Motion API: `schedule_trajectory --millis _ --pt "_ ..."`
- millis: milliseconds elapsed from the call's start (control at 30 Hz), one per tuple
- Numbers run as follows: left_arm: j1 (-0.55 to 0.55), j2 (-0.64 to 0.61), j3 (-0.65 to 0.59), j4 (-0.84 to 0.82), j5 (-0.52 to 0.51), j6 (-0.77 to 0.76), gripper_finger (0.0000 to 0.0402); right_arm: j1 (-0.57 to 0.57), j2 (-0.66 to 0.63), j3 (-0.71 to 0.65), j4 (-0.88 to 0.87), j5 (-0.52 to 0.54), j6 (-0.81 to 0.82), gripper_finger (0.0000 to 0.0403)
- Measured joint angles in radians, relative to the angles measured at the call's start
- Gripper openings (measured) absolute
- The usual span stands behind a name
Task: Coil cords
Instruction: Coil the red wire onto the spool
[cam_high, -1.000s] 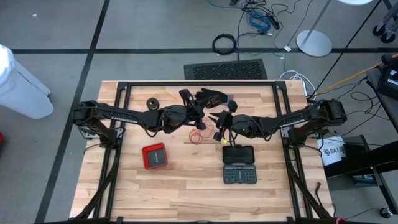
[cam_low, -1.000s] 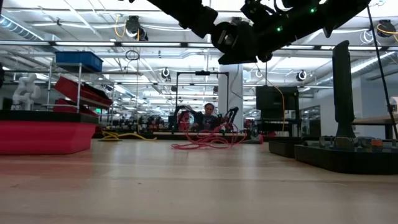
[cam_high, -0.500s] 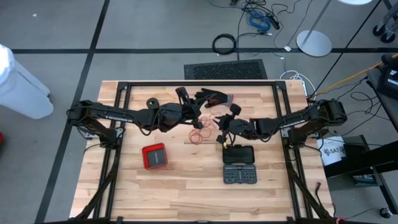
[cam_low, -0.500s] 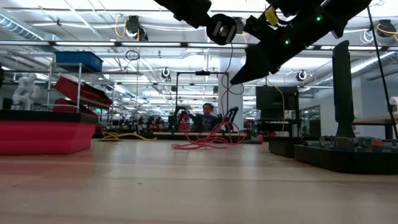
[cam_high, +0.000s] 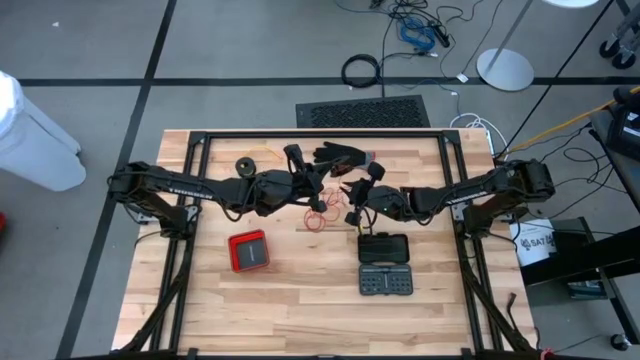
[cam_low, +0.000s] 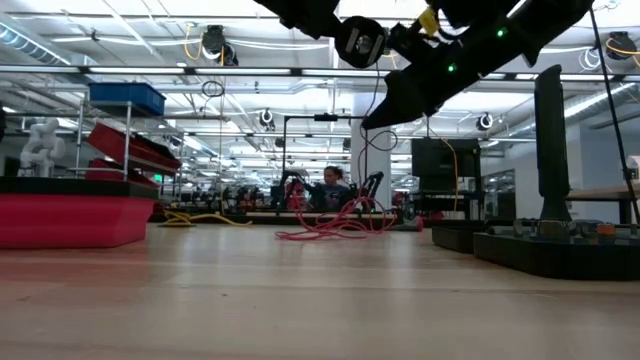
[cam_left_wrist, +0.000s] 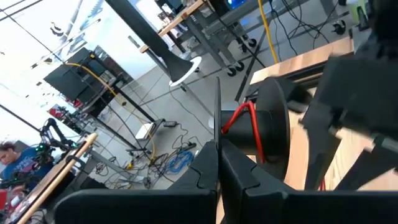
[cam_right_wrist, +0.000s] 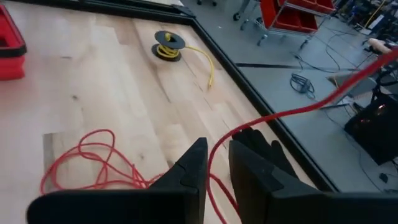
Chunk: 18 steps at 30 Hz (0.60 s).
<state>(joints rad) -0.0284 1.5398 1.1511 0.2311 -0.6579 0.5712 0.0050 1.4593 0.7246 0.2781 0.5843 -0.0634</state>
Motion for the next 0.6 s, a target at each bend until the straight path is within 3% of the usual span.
schedule_trajectory --millis 600 --pt "-0.008 0.0 0.001 0.034 0.0 -0.022 0.0 -0.058 0.044 -0.001 0.031 -0.007 -0.009 0.0055"
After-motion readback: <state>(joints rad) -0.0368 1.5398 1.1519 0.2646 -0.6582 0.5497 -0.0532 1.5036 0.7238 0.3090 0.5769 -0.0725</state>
